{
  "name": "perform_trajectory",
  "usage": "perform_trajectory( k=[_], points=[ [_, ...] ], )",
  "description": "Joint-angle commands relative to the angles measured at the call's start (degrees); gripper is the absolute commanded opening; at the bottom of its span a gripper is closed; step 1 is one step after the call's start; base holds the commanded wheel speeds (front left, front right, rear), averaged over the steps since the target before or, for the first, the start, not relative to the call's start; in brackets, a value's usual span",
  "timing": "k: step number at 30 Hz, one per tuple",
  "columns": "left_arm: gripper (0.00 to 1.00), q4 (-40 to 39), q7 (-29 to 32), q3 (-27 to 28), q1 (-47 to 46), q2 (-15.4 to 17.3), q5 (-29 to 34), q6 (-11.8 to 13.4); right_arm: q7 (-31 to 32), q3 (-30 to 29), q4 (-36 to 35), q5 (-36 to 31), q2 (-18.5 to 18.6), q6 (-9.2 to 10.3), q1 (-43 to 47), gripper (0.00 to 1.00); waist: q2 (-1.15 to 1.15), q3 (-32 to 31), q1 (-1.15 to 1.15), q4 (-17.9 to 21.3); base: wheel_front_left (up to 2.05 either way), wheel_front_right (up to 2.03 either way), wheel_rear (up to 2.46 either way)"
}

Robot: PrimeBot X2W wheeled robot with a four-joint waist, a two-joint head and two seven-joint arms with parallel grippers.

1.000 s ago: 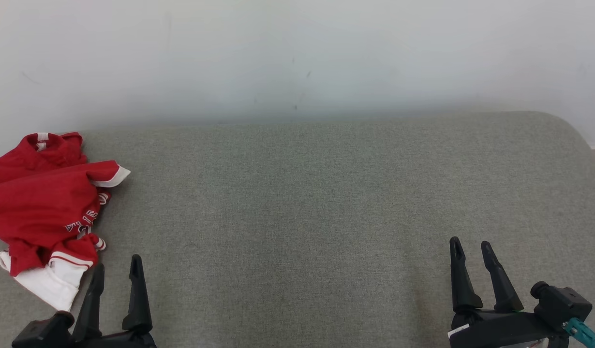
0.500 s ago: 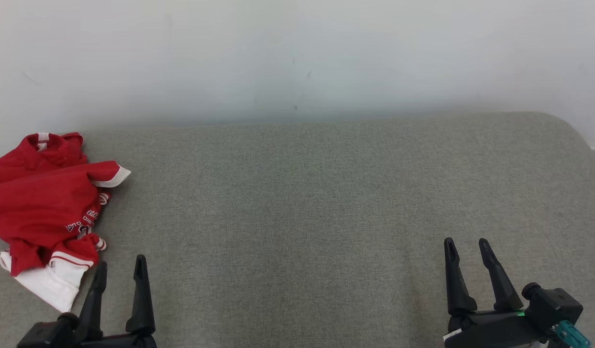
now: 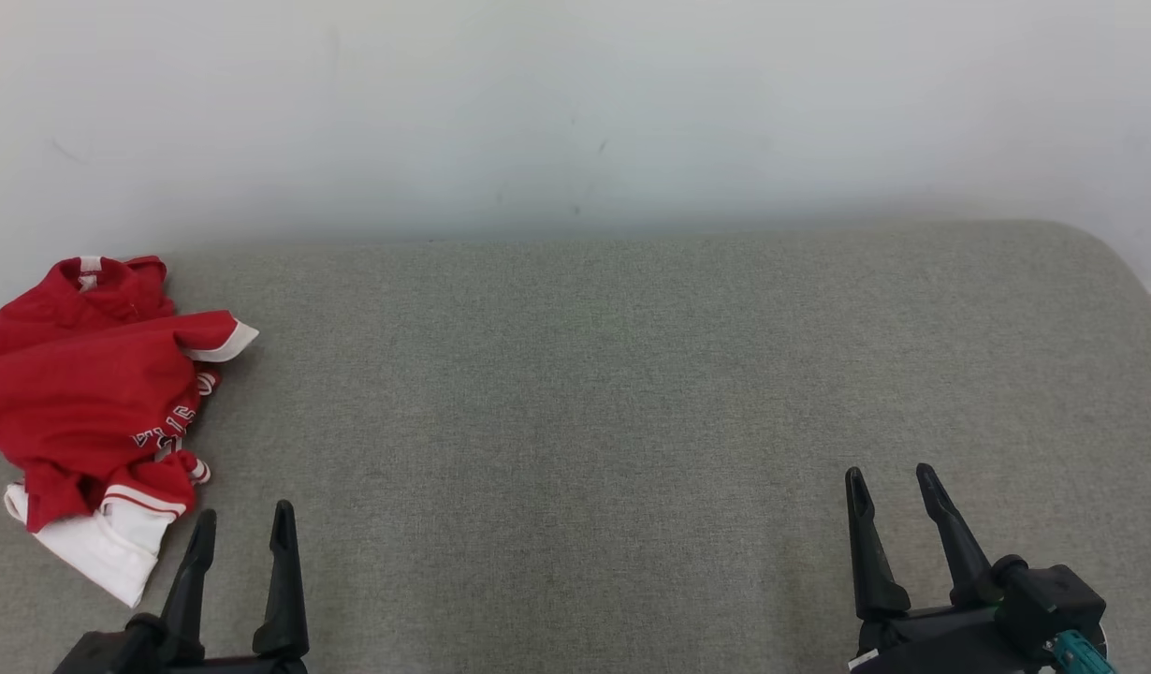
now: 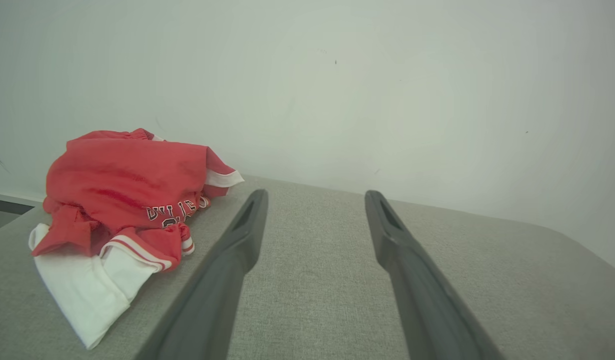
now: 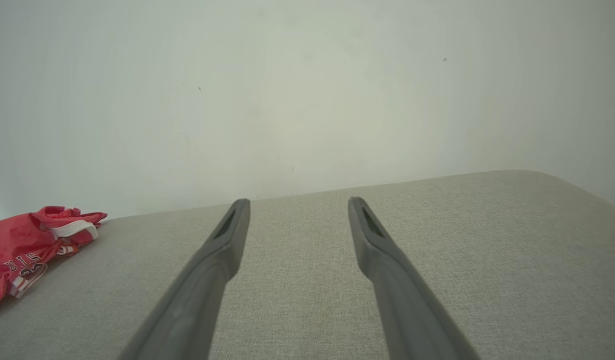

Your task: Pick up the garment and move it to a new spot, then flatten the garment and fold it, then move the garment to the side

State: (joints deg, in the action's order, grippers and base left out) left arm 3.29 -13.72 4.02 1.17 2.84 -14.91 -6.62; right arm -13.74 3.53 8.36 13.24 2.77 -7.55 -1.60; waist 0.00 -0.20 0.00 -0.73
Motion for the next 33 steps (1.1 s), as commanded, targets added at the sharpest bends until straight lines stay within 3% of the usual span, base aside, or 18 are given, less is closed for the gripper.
perform_trajectory(
  k=[1,11,33],
  points=[
    [1.00,-0.1,-0.6,-0.1,0.4,0.2,1.0,-0.2,-0.6,0.2,-0.1,-1.1,0.2,0.11,0.4,1.00,0.00,0.0,0.00,-0.1,0.00,0.00,0.00],
    [1.00,0.5,-1.5,0.0,0.7,0.2,3.6,-0.5,-1.5,0.3,0.4,-3.7,0.2,0.12,0.6,1.00,0.00,-0.1,0.00,-0.2,0.00,0.00,0.00],
    [1.00,3.0,-1.3,-1.4,0.0,1.8,-2.8,-0.8,-1.4,0.1,2.8,-0.1,0.2,0.12,0.5,1.00,0.00,-0.5,0.00,-0.2,0.00,0.00,0.00]
  ],
)
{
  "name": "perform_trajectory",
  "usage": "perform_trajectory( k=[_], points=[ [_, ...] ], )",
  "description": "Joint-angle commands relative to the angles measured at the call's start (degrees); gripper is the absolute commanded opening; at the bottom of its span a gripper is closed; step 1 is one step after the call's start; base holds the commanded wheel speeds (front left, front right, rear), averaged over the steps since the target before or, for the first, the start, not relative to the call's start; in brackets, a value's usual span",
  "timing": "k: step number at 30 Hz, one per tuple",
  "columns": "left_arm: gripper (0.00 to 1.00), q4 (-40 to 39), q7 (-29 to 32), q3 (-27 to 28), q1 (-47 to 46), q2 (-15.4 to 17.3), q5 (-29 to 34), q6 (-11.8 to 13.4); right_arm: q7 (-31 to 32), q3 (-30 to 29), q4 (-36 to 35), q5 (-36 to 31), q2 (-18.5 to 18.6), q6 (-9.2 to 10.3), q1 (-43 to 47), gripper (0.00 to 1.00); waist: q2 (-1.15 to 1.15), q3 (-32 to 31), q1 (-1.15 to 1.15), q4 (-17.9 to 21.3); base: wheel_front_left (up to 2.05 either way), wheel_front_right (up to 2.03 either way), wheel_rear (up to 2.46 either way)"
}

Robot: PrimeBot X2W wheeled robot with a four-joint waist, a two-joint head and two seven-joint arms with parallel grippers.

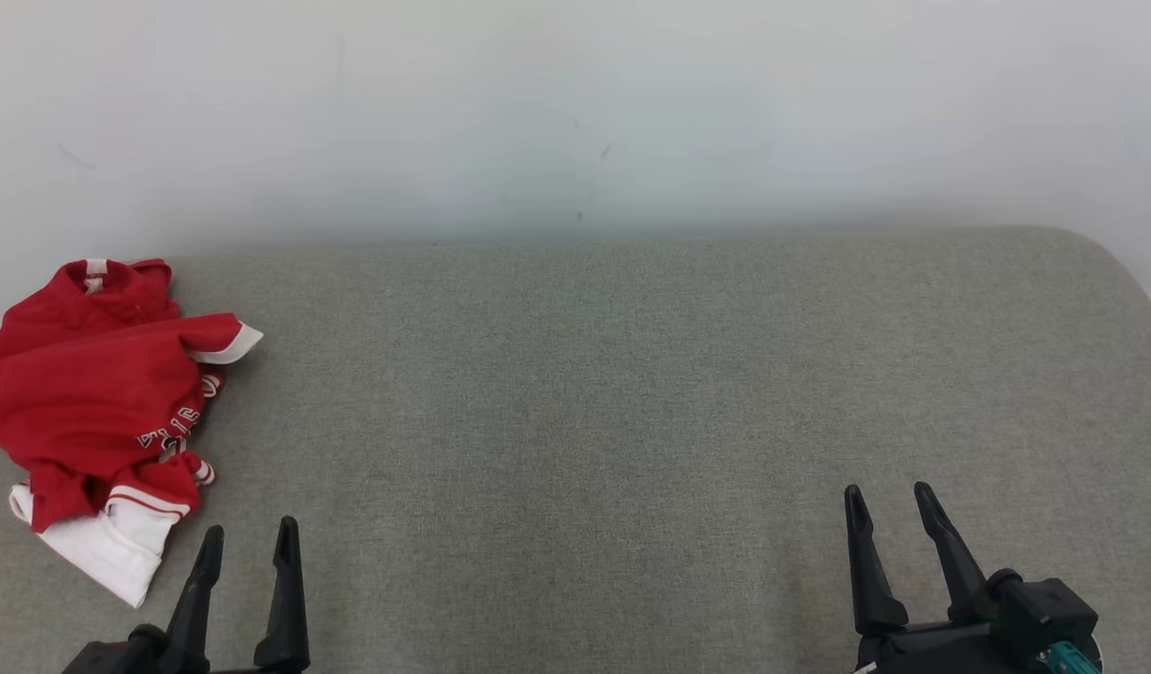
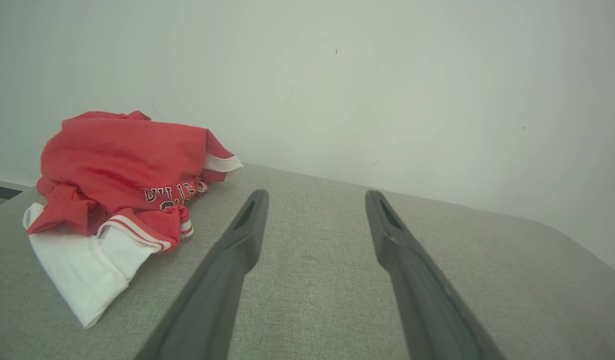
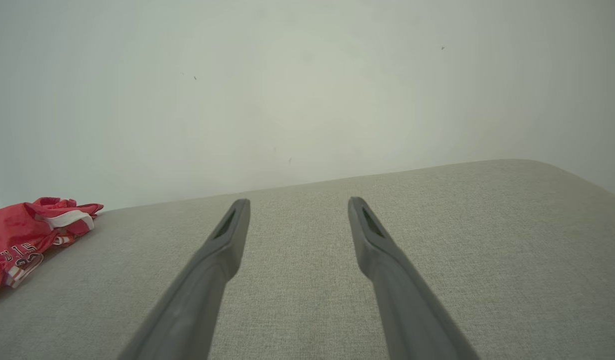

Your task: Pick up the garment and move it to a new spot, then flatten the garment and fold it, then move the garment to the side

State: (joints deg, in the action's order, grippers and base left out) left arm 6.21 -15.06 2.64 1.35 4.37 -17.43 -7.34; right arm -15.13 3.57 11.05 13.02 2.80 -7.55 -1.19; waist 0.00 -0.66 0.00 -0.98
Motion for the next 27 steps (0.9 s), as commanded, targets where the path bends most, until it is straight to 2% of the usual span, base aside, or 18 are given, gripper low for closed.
perform_trajectory(
  k=[1,18,27],
  points=[
    [1.00,0.1,0.2,-0.1,-0.2,0.4,-0.3,-0.1,0.0,0.1,0.2,0.2,0.2,0.12,0.1,1.00,0.00,0.0,0.00,0.0,0.00,0.00,0.00],
    [1.00,0.2,0.5,-0.7,-0.3,1.3,-0.1,1.2,0.2,0.2,0.8,0.0,0.2,0.12,0.0,1.00,0.00,0.1,0.00,-0.7,0.00,0.00,0.00],
    [1.00,0.7,0.4,-1.0,-0.8,1.5,0.2,2.1,0.4,0.6,1.3,0.1,0.1,0.12,0.5,1.00,0.00,-0.1,0.00,-4.9,0.00,0.00,0.00]
  ],
)
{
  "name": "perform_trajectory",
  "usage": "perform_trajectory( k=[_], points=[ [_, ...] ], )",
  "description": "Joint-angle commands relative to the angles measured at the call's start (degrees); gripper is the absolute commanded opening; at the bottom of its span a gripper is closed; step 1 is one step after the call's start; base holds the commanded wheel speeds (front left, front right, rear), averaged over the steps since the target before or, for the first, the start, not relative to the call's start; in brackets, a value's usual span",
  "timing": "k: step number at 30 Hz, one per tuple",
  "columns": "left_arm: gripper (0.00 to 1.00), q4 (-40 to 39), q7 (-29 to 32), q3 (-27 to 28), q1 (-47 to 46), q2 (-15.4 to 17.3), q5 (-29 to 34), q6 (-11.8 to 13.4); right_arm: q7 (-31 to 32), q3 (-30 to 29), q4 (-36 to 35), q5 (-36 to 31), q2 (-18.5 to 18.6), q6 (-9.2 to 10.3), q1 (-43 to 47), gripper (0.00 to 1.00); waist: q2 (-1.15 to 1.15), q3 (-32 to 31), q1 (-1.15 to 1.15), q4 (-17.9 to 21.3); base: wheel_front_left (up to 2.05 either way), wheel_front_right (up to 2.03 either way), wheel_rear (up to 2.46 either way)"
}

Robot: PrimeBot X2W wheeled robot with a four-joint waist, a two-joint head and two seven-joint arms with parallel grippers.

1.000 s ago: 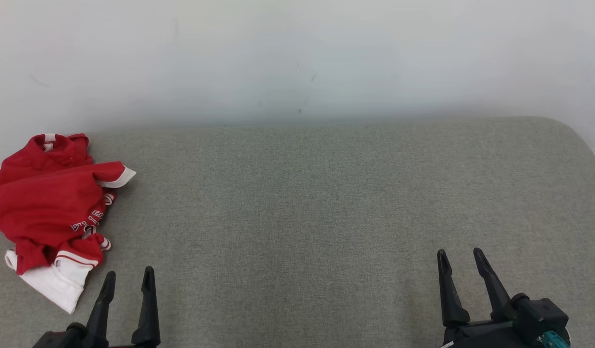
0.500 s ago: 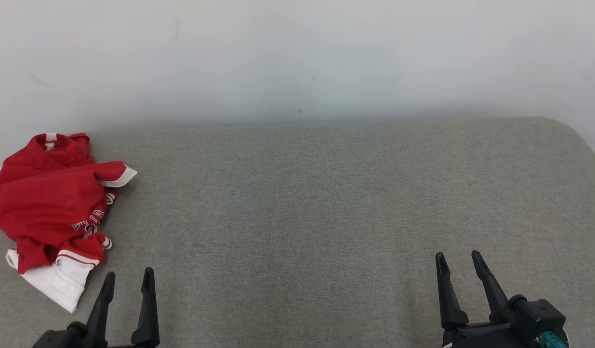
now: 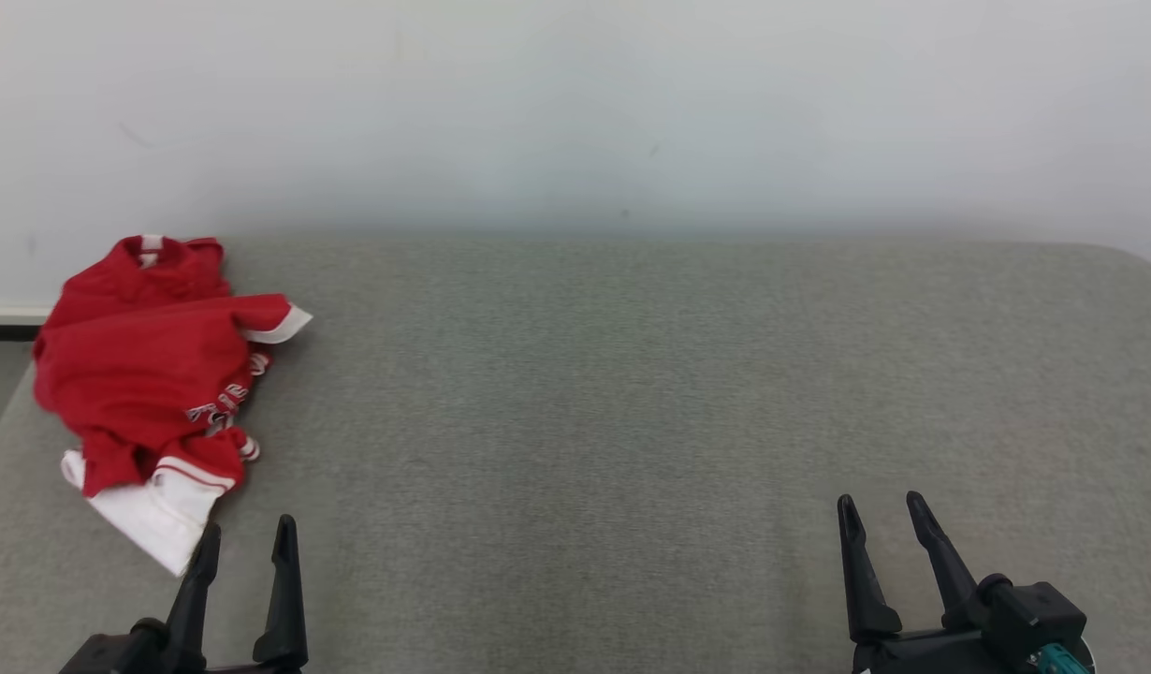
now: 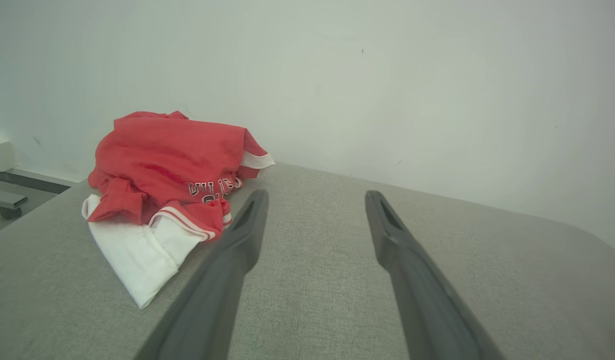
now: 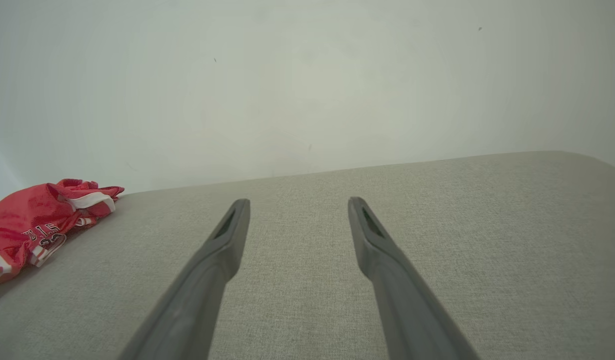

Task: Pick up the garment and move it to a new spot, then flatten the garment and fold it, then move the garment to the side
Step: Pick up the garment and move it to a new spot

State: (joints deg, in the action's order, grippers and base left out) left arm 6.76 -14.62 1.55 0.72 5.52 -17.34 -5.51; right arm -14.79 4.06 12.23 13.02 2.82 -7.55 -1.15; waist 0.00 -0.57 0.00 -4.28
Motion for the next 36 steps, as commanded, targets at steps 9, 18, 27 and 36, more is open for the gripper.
perform_trajectory(
  k=[9,18,27,36],
  points=[
    [1.00,0.3,0.2,0.6,0.5,1.0,0.2,1.4,0.3,0.7,0.2,0.4,0.1,0.12,0.8,1.00,0.00,-0.4,0.00,-8.7,0.00,0.00,0.00],
    [1.00,0.0,0.4,0.8,0.8,1.6,0.1,2.3,0.2,1.7,0.8,1.0,0.1,0.12,0.4,1.00,0.00,0.1,0.00,-15.9,0.00,0.00,0.00],
    [1.00,0.0,0.4,0.9,1.0,2.1,-0.1,2.9,0.0,2.6,1.8,1.3,0.1,0.12,-0.6,1.00,0.00,0.1,0.00,-20.4,0.00,0.00,0.00],
    [1.00,0.0,0.6,1.1,1.9,2.4,-0.7,3.4,-0.2,3.3,2.4,1.5,0.1,0.12,-0.6,1.00,0.00,-0.2,0.00,-22.7,0.00,0.00,0.00]
  ],
)
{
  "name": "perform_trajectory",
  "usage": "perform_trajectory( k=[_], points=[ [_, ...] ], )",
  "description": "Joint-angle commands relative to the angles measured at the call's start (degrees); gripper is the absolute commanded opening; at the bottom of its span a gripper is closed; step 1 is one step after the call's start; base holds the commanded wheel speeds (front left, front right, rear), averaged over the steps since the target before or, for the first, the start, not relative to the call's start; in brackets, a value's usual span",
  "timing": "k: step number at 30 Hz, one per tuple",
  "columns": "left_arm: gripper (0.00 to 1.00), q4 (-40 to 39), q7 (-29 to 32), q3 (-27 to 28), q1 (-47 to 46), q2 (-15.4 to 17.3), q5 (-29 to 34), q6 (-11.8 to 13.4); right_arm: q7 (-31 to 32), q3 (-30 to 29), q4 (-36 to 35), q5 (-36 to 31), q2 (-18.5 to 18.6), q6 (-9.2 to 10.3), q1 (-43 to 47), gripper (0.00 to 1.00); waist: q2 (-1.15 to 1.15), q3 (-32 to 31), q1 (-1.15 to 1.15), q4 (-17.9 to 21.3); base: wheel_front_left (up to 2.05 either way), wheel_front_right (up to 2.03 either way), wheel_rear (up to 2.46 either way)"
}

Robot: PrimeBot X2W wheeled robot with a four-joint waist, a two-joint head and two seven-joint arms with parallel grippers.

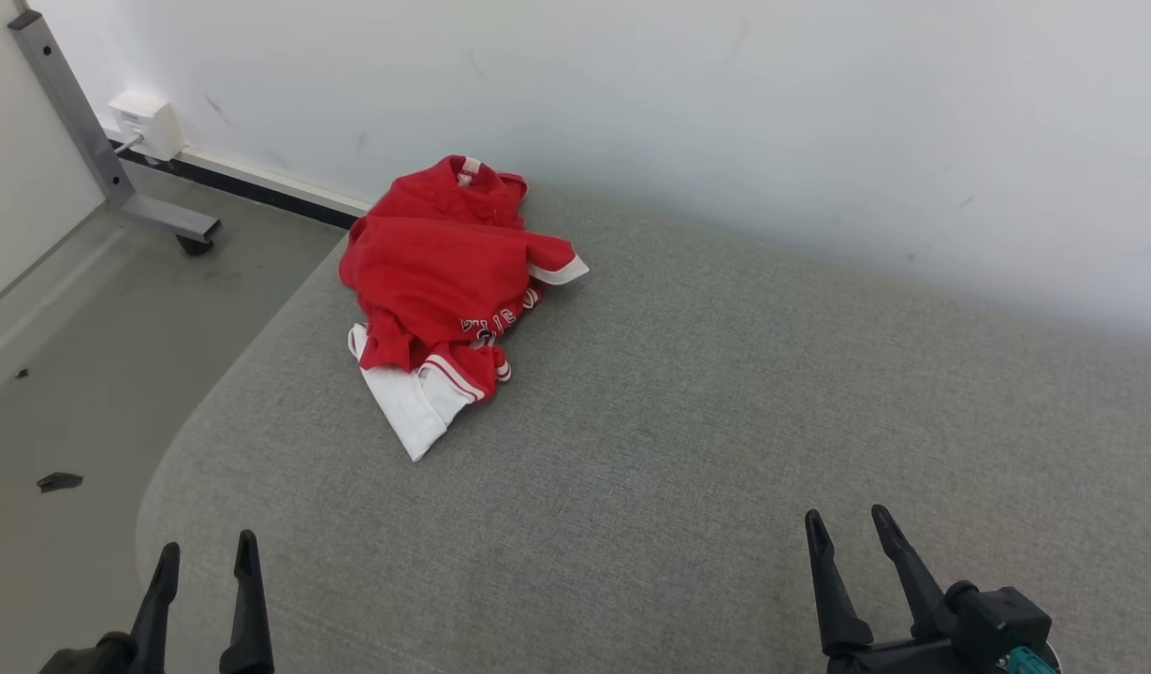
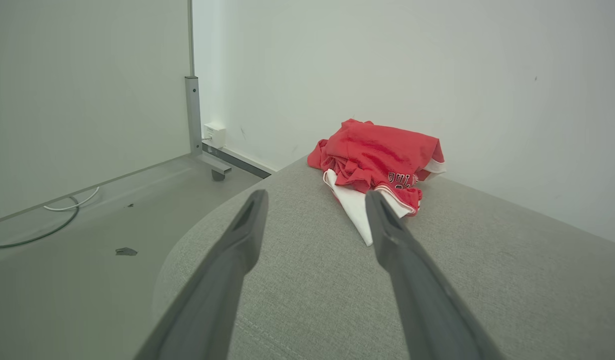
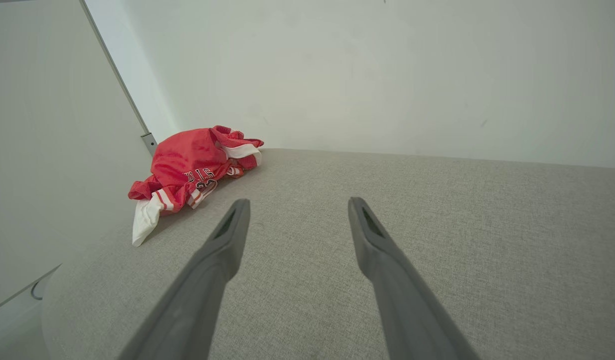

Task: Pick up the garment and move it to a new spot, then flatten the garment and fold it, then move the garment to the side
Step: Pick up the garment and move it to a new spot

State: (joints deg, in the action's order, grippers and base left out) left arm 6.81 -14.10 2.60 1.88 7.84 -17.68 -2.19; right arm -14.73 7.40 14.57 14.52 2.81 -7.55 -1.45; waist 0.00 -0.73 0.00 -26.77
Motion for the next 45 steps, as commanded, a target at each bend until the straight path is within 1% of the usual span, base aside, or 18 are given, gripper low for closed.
perform_trajectory(
  k=[1,7,11,14,19,24,29,32,33,34,35,39,40,45],
  points=[
    [1.00,-0.1,0.0,0.0,0.8,0.0,-0.4,0.1,-0.3,0.0,0.1,-0.1,0.1,0.12,-0.4,1.00,0.00,-0.1,0.00,-0.3,0.00,0.00,0.00],
    [1.00,0.5,0.0,0.2,0.4,0.3,-1.1,0.2,-0.4,0.2,0.4,0.0,0.1,0.12,-0.4,1.00,0.00,-0.2,0.00,-0.1,0.00,0.00,0.00],
    [1.00,0.8,-0.1,0.4,-1.9,0.3,-1.9,-0.2,-0.2,-0.4,0.2,-0.7,0.1,0.12,-0.7,1.00,0.00,0.6,0.00,0.7,0.00,0.00,0.00],
    [1.00,1.2,0.1,0.6,-4.6,1.1,-2.1,-0.3,0.2,-1.2,-0.1,-1.7,0.1,0.12,-1.1,1.00,0.00,1.9,0.00,1.8,0.00,0.00,0.00],
    [1.00,2.1,0.4,1.2,-11.6,2.9,-3.0,-1.0,1.1,-2.4,-1.6,-3.7,0.3,0.12,-2.7,1.00,0.00,5.5,0.00,5.4,0.00,0.00,0.00],
    [1.00,2.3,0.8,3.1,-19.8,4.9,-5.0,-1.2,1.8,-4.7,-4.3,-5.1,1.5,0.12,-6.2,1.00,0.00,11.4,0.00,11.6,0.00,0.00,0.00],
    [1.00,2.2,2.2,5.3,-27.6,8.9,-5.6,-1.1,2.4,-7.2,-7.3,-6.2,2.4,0.13,-9.4,1.00,0.00,18.0,0.00,18.2,0.00,0.00,0.00],
    [1.00,2.9,3.1,6.5,-32.4,11.1,-6.2,-0.9,2.1,-9.2,-8.6,-6.3,2.4,0.13,-10.4,1.00,0.00,21.4,0.00,21.3,0.00,0.00,0.00],
    [1.00,3.5,3.5,7.3,-34.2,12.2,-6.9,-1.1,2.0,-9.7,-9.1,-6.4,2.2,0.12,-10.5,1.00,0.00,22.5,0.00,22.4,0.00,0.00,0.00],
    [1.00,3.5,3.5,7.3,-34.2,12.2,-6.9,-1.1,2.0,-9.7,-9.1,-6.4,2.2,0.12,-10.5,1.00,0.00,22.5,0.00,22.4,0.00,0.00,0.00],
    [1.00,4.3,3.8,7.6,-35.7,13.0,-7.2,-1.3,1.8,-10.3,-9.5,-6.5,2.0,0.13,-10.6,1.00,0.00,23.3,0.00,23.1,0.00,0.00,0.00],
    [1.00,7.8,5.0,8.7,-41.2,16.6,-8.2,-2.1,1.5,-11.6,-9.9,-6.4,1.6,0.13,-11.1,1.00,0.00,25.7,0.00,25.5,0.00,0.00,0.00],
    [1.00,9.8,5.6,8.9,-43.0,18.0,-8.5,-2.3,1.2,-11.8,-10.0,-6.5,1.4,0.13,-11.5,1.00,0.00,26.4,0.00,26.1,0.00,0.00,0.00],
    [1.00,16.5,9.6,7.5,-46.5,20.3,-9.3,-3.3,1.0,-12.4,-10.2,-6.5,1.8,0.13,-12.0,1.00,0.00,27.1,0.00,26.3,0.00,0.00,0.00]
  ],
)
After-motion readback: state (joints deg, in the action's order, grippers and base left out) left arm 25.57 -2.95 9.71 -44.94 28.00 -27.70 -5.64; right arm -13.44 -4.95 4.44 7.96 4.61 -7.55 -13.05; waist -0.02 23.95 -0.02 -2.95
